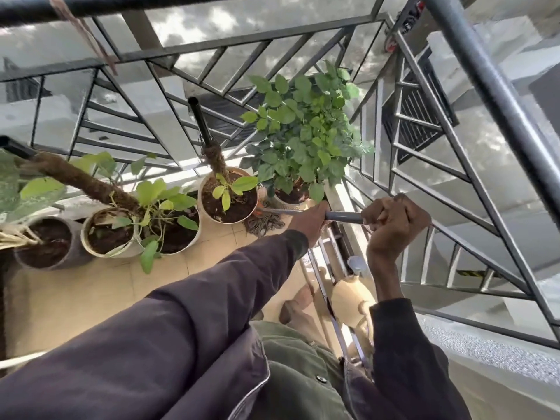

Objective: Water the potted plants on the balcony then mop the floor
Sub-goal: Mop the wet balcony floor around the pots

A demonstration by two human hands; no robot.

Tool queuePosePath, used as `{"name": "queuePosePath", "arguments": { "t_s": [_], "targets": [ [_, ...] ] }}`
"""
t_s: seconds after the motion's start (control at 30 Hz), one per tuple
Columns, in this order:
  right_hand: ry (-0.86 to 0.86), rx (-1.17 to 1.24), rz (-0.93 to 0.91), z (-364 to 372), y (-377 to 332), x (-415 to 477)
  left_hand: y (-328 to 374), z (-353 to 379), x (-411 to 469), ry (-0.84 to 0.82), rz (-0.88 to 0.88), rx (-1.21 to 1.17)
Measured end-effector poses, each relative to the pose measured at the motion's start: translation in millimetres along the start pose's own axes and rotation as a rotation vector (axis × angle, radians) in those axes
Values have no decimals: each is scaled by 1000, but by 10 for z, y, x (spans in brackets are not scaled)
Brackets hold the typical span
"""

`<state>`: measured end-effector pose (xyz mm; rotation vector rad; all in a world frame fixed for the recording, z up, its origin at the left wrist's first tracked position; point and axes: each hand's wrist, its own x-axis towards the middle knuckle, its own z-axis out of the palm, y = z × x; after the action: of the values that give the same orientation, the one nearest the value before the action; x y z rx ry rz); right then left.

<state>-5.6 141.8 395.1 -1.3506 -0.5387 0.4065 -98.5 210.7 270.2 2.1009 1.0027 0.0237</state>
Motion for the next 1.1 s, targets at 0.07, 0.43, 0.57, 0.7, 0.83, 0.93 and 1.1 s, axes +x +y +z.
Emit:
{"name": "queuePosePath", "arguments": {
  "t_s": [0.07, 0.43, 0.57, 0.7, 0.83, 0.93, 1.1],
  "targets": [
    [2, -27, 13, -3, -18, 20, -8, 19, -52, -7, -1, 6],
    [7, 48, 230, -315, 273, -301, -302, 303, -550, -179, -56, 254],
    [-55, 111, 263, -348, 312, -452, -434, 268, -650, -215, -17, 287],
    [-97, 194, 161, -277, 0, -294, -326, 180, -557, -101, 88, 282],
    [-177, 250, 21, -134, -394, 51, -73, 48, -322, 115, 219, 205],
    [-243, 264, -49, 60, -507, 253, 30, -84, -137, 246, 232, 132],
    [-219, 103, -67, 433, -181, 317, -65, -265, 178, 221, 72, 3]
  ]
}}
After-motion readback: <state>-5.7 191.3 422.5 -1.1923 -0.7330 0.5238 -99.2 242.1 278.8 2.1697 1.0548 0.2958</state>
